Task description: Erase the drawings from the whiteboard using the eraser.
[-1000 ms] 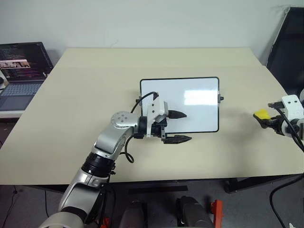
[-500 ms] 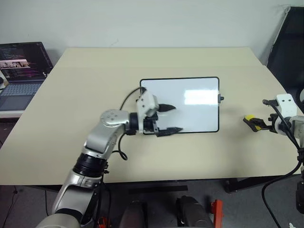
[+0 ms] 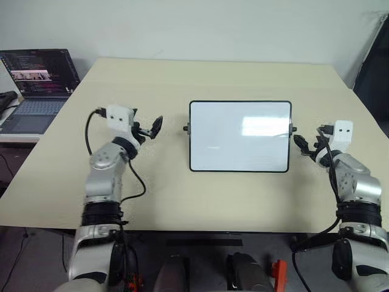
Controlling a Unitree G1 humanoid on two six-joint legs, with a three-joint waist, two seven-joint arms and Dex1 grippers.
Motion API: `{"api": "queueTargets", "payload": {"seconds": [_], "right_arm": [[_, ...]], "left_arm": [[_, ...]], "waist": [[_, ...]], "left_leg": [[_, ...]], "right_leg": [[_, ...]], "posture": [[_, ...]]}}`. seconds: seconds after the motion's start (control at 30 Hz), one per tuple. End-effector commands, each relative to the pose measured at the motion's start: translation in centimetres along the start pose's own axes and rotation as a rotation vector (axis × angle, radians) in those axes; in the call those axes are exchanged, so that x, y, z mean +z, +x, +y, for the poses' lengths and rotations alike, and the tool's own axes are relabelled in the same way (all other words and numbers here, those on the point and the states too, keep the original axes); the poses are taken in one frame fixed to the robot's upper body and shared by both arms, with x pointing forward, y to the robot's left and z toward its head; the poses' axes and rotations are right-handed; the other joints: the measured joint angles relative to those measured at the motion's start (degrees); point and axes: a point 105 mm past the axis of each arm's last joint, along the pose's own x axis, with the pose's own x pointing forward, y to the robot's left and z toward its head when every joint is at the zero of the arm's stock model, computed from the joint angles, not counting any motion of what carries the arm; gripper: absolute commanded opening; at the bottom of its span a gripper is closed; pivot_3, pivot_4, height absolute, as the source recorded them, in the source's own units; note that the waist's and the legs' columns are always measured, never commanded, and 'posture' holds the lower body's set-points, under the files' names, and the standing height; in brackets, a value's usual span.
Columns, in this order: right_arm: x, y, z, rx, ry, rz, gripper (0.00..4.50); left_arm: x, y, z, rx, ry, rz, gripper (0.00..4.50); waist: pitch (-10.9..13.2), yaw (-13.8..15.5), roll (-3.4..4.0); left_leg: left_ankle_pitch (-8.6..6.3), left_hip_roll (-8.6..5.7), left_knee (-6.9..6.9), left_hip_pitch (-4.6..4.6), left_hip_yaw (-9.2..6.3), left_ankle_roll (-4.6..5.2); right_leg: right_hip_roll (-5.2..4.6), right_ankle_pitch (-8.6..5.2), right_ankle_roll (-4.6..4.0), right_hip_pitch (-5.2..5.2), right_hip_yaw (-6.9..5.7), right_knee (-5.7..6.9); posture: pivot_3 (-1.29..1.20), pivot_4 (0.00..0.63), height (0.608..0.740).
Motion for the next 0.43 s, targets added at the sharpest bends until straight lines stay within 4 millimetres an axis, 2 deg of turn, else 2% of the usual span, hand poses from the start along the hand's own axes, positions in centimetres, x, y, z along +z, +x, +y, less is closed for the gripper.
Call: {"api": "queueTargets", "payload": {"seconds": [0.03,0.17,0.43], "right_arm": [[1.2,0.1,0.2,0.005,0.021,-0.09,4.48],[0.0,0.8,1.3,0.009,0.008,-0.088,4.48],[-1.7,1.7,2.1,-0.009,-0.009,-0.094,4.48]], "left_arm": [[-0.5,0.5,-0.7,0.041,0.048,-0.029,4.5],[-2.3,0.9,-1.4,0.067,0.035,-0.004,4.5],[-3.5,1.7,-2.0,0.097,0.035,0.006,4.5]], "waist": [[0.0,-0.3,0.0],[0.0,-1.0,0.0],[0.0,-1.2,0.01]], "left_leg": [[0.0,0.0,0.0,0.02,0.02,0.0],[0.0,0.05,-0.04,0.08,0.03,0.0],[0.0,0.03,-0.04,0.09,0.03,0.0]], "right_leg": [[0.0,0.01,0.0,0.0,0.02,0.0],[0.07,0.01,-0.01,-0.01,0.04,0.06],[0.08,0.01,-0.01,-0.01,0.05,0.07]], "posture": [[0.0,0.15,0.74],[0.0,0.15,0.74],[0.0,0.15,0.74]]}}
